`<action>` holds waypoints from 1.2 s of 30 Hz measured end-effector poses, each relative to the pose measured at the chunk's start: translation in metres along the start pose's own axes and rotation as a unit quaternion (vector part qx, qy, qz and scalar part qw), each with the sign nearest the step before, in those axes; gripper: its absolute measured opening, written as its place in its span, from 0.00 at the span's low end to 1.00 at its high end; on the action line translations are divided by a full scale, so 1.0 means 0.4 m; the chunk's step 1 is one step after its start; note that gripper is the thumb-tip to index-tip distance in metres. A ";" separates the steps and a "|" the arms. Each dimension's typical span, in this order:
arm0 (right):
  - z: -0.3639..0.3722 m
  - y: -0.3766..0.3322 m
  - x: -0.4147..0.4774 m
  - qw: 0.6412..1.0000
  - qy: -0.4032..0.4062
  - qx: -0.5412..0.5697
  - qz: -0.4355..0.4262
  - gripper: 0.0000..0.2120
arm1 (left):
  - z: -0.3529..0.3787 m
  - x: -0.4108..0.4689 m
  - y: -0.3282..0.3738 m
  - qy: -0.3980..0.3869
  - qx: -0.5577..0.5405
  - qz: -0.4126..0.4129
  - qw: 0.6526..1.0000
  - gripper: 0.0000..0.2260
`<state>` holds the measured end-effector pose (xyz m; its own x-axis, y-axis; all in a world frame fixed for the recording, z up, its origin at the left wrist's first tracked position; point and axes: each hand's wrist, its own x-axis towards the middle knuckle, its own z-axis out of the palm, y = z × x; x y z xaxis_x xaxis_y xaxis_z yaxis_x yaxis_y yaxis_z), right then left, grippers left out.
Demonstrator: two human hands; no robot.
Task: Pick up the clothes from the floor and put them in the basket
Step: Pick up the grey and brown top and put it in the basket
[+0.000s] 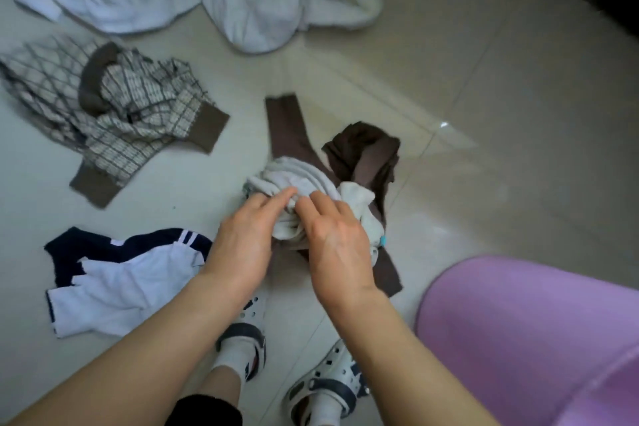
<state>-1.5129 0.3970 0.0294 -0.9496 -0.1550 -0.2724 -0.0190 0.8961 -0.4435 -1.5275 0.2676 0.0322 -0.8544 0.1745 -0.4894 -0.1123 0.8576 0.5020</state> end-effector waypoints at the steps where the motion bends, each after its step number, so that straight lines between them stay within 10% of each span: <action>1: -0.070 -0.021 -0.024 1.000 0.004 0.009 0.008 0.18 | -0.051 -0.022 0.047 0.000 -0.005 0.015 1.000 0.32; 22: -1.174 -0.334 -0.510 0.974 0.184 -0.012 0.133 0.31 | -0.792 -0.525 0.888 0.006 0.094 0.321 0.942 0.18; 36: -1.671 -0.377 -1.074 0.853 0.432 -0.134 0.261 0.03 | -0.891 -0.940 1.469 -0.008 0.070 0.596 0.800 0.20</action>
<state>-1.3109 0.6064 0.7839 -0.7253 0.5542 0.4083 0.5152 0.8304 -0.2120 -1.4531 0.5333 0.7653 -0.3048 0.9137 0.2686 0.8366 0.1221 0.5340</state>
